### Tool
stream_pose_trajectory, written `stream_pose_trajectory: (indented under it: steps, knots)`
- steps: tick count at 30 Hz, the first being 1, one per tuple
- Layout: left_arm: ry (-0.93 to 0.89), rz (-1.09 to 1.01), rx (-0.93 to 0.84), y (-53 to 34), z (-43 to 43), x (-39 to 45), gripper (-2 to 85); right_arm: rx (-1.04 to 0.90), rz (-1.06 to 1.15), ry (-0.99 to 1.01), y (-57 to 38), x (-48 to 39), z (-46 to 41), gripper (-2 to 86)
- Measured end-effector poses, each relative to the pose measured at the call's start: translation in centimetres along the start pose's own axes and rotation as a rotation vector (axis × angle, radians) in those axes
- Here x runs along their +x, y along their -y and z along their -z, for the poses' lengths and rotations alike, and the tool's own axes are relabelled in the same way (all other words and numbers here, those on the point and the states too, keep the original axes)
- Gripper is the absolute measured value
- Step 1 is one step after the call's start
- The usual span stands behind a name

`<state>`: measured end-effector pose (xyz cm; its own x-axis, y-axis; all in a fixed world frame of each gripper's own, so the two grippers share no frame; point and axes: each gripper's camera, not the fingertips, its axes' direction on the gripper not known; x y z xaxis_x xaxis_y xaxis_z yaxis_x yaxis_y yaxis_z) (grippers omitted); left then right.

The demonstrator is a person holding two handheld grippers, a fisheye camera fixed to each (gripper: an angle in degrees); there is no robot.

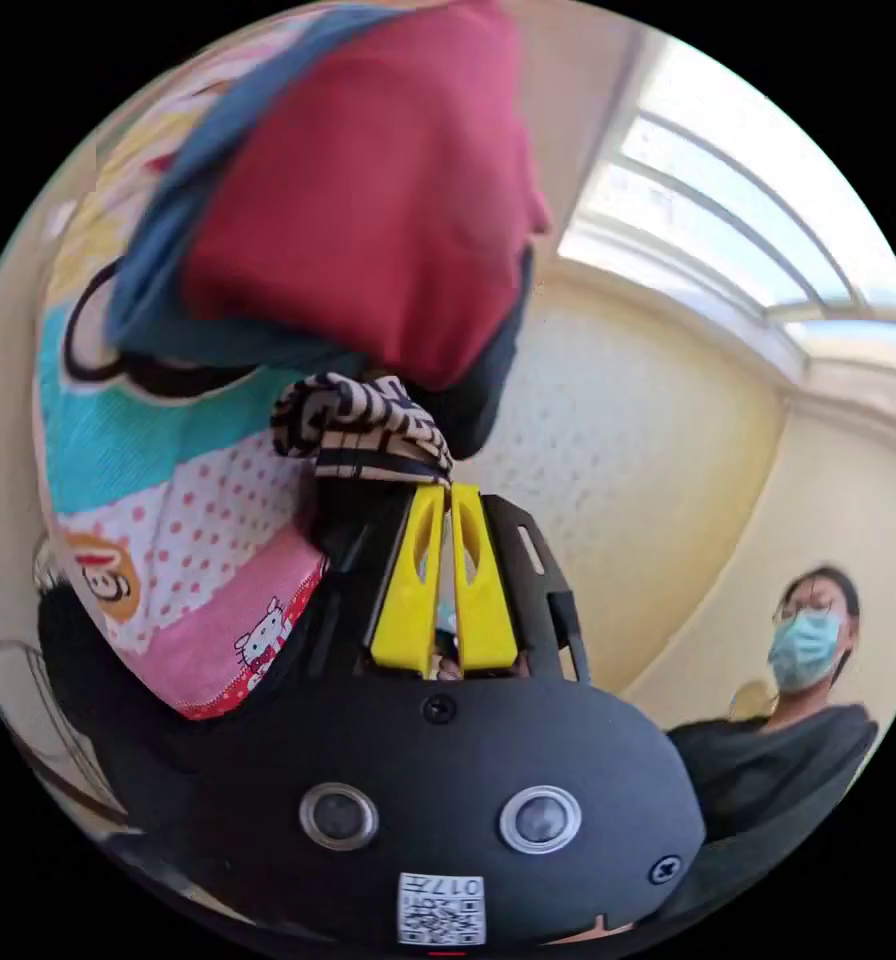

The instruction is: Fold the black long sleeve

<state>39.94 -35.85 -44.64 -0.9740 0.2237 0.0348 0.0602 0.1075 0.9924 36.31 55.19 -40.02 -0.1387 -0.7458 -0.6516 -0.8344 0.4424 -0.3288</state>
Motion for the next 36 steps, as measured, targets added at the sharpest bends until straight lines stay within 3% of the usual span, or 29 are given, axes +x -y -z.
stream_pose_trajectory:
  steps: [3, 5, 8, 9, 12, 14, 19, 24, 28, 31, 36]
  knots:
    - [0.167, -0.316, -0.084, -0.9, 0.5, 8.0, 0.2, 0.001, 0.015, 0.136, 2.5, -2.2, -0.7, 2.6]
    - [0.297, -0.378, -0.018, -1.8, 2.5, 8.9, 1.6, -0.022, 0.020, 0.227, 3.7, -2.8, -1.5, 2.5]
    - [0.477, -0.189, 0.263, -4.7, 9.1, 3.8, 4.4, -0.096, 0.006, 0.237, 5.3, -3.6, -2.9, 2.4]
    - [0.469, -0.041, 0.382, -6.8, 12.1, 0.5, 5.3, -0.133, 0.007, 0.225, 5.7, -3.9, -3.4, 2.4]
    - [0.351, 0.158, 0.498, -11.1, 15.3, -5.1, 7.9, -0.196, 0.007, 0.181, 6.0, -4.4, -3.7, 2.3]
    - [0.324, 0.129, 0.448, -11.7, 14.0, -5.7, 8.4, -0.223, 0.011, 0.161, 5.9, -4.4, -3.6, 2.3]
    - [0.369, 0.039, 0.119, -9.7, 3.1, -5.9, 12.4, -0.218, -0.065, 0.184, 5.1, -2.4, -2.3, 2.3]
    - [0.531, 0.037, 0.368, -10.2, 1.0, -5.2, 14.1, -0.177, -0.104, 0.243, 3.5, -1.1, -0.4, 2.5]
    - [0.636, 0.054, 0.292, -9.6, -1.4, -6.2, 12.6, -0.145, -0.116, 0.244, 1.7, 0.1, 1.1, 2.8]
    - [0.613, 0.111, 0.267, -10.4, -2.8, -7.4, 3.9, -0.119, -0.155, 0.279, 0.1, 1.8, 1.5, 3.0]
    - [0.546, -0.050, 0.297, -12.5, -2.3, -2.5, 0.3, -0.068, -0.169, 0.330, -2.8, 3.2, 2.2, 3.8]
